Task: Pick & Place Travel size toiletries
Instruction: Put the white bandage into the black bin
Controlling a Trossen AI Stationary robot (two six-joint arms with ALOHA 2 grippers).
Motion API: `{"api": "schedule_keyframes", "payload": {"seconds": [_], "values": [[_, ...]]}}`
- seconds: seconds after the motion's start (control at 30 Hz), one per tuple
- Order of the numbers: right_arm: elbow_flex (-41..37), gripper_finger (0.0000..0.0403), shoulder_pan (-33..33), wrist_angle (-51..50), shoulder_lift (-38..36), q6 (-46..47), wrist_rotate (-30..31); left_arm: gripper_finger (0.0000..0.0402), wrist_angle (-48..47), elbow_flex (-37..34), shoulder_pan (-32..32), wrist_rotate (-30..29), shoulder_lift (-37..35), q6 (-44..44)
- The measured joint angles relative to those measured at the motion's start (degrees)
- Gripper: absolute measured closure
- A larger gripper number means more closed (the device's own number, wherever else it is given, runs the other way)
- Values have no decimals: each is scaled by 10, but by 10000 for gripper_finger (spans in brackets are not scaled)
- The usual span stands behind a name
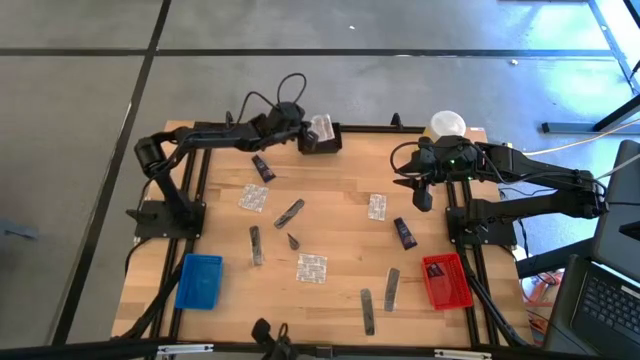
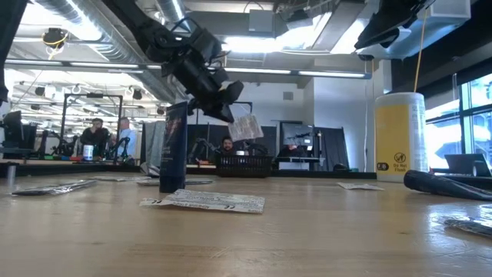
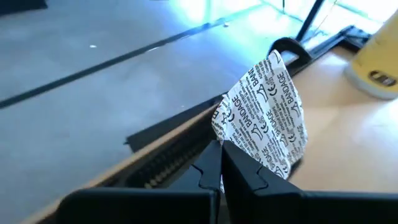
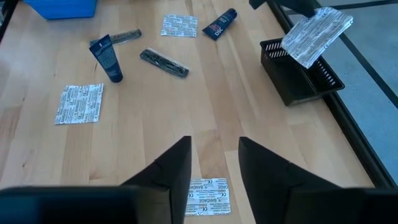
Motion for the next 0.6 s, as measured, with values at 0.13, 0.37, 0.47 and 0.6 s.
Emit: {"api": "schedule_keyframes", "payload": {"seconds": [0.13,0.37,0.47,0.6], "values": [[0,258,0,0,0,0,0,399,2,3,7,-15,1,15],[0,248,0,0,0,0,0,399,10,3,8,-24,41,35],[0,244,0,0,0,0,0,399,11,3,8,-37,52,35],[0,239,0,0,0,0,0,399,13,3,8,-45,54,34]]}}
